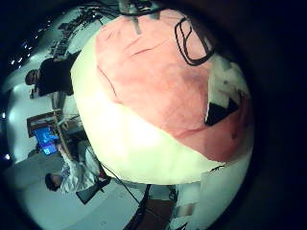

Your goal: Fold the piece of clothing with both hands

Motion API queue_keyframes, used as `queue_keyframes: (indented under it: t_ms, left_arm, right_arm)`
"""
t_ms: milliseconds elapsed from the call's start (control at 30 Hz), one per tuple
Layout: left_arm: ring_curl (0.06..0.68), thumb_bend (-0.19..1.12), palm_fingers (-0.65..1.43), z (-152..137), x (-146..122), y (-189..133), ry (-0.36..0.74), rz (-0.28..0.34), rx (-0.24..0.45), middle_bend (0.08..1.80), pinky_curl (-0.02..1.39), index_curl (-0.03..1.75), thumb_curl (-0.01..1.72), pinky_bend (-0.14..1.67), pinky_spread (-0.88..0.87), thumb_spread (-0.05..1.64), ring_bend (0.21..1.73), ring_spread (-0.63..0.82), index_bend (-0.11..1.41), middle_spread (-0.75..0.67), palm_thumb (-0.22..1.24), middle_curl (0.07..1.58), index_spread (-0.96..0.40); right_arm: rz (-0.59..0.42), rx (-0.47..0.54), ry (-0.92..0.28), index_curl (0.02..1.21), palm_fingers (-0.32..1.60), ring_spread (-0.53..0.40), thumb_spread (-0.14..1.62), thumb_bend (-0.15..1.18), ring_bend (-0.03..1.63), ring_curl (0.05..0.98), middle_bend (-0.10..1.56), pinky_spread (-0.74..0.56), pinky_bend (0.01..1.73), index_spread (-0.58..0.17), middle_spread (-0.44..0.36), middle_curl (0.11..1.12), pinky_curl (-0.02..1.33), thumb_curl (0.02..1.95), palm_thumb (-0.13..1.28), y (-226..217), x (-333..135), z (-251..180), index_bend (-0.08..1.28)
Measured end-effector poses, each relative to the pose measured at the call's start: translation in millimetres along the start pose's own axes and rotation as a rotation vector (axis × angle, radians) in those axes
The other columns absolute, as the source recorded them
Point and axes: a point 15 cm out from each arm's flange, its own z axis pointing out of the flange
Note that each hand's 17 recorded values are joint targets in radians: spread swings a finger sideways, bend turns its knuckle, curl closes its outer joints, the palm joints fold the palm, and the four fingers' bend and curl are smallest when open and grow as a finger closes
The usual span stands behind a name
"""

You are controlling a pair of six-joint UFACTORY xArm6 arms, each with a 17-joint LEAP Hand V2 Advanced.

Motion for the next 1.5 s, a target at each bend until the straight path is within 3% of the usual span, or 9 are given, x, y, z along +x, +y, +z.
queue_keyframes:
  t_ms: [400,600,733,800,933,1067,1133,1233,1500]
  left_arm:
    - [0.542,-0.01,0.99,-18.7,-4.2,-6.2,-0.002,0.003,-0.02,0.94,0.61,1.26,0.76,1.29,-0.61,1.0,1.41,-0.43,0.3,-0.57,0.89,1.08,-0.75]
    - [0.536,-0.01,1.0,-28.7,-7.2,-3.7,-0.005,0.006,-0.029,0.92,0.6,1.35,0.77,1.28,-0.61,1.0,1.4,-0.43,0.24,-0.58,0.89,1.09,-0.75]
    - [0.531,-0.01,1.02,-31.6,-9.3,-1.6,-0.006,0.005,-0.036,0.91,0.59,1.41,0.77,1.27,-0.6,1.0,1.39,-0.43,0.2,-0.58,0.89,1.1,-0.74]
    - [0.53,-0.01,1.02,-35.1,-11.9,-1.3,-0.008,0.004,-0.034,0.9,0.59,1.43,0.78,1.26,-0.6,1.0,1.38,-0.43,0.19,-0.59,0.89,1.11,-0.74]
    - [0.528,-0.01,1.03,-39.2,-16.9,1.2,-0.004,0.005,-0.038,0.88,0.59,1.47,0.78,1.26,-0.61,0.99,1.38,-0.43,0.18,-0.59,0.88,1.11,-0.72]
    - [0.526,-0.01,1.03,-41.5,-21.7,4.1,0.001,0.002,-0.043,0.87,0.59,1.5,0.78,1.25,-0.61,0.99,1.37,-0.44,0.17,-0.6,0.88,1.12,-0.71]
    - [0.525,-0.01,1.03,-43.3,-22.7,5.2,0.002,0.007,-0.044,0.87,0.59,1.51,0.78,1.25,-0.61,0.99,1.37,-0.44,0.17,-0.6,0.87,1.12,-0.7]
    - [0.525,-0.01,1.04,-47.5,-26.2,9.3,0.0,0.016,-0.052,0.86,0.59,1.53,0.79,1.25,-0.61,0.99,1.37,-0.44,0.17,-0.6,0.87,1.13,-0.69]
    - [0.524,-0.02,1.04,-53.9,-28.0,26.5,0.013,0.041,-0.086,0.85,0.58,1.57,0.78,1.24,-0.61,0.99,1.37,-0.44,0.16,-0.61,0.86,1.14,-0.65]
  right_arm:
    - [0.026,0.075,0.035,0.3,0.24,0.093,0.98,-0.03,0.35,0.286,0.22,0.24,0.26,-0.179,0.037,0.38,0.29,0.32,0.69,-17.5,-1.4,32.0,0.15]
    - [0.039,0.096,0.036,0.31,0.37,0.017,0.98,-0.01,0.4,0.297,0.27,0.15,0.22,-0.187,-0.004,0.4,0.28,0.33,0.75,-24.1,-1.0,39.0,0.18]
    - [0.071,0.154,0.059,0.31,0.62,-0.088,0.98,0.0,0.52,0.321,0.31,-0.03,0.3,-0.218,-0.058,0.42,0.28,0.36,0.83,-35.5,3.9,30.0,0.15]
    - [0.09,0.182,0.07,0.28,0.9,-0.178,0.98,0.01,0.67,0.356,0.3,-0.25,0.55,-0.251,-0.093,0.42,0.32,0.38,0.89,-40.6,5.4,25.5,0.12]
    - [0.127,0.225,0.079,0.28,1.08,-0.253,0.99,0.0,0.8,0.422,0.33,-0.43,0.75,-0.289,-0.145,0.45,0.4,0.39,0.94,-38.8,4.4,15.1,0.15]
    - [0.135,0.255,0.087,0.38,1.43,-0.272,1.03,-0.01,0.9,0.491,0.59,-0.46,0.91,-0.326,-0.164,0.57,0.5,0.4,0.97,-30.9,1.7,5.4,0.38]
    - [0.131,0.274,0.093,0.45,1.47,-0.259,1.07,-0.01,0.95,0.513,0.72,-0.42,0.97,-0.319,-0.149,0.61,0.53,0.39,0.96,-29.1,2.2,-2.7,0.53]
    - [0.128,0.291,0.099,0.55,1.4,-0.243,1.17,0.01,1.06,0.561,0.91,-0.37,1.06,-0.297,-0.127,0.67,0.59,0.39,1.0,-24.0,1.0,-13.2,0.76]
    - [0.115,0.189,0.07,0.67,1.23,-0.231,1.27,0.05,1.23,0.651,1.16,-0.3,1.19,-0.263,-0.102,0.73,0.7,0.43,1.1,23.8,-16.1,-21.9,0.99]
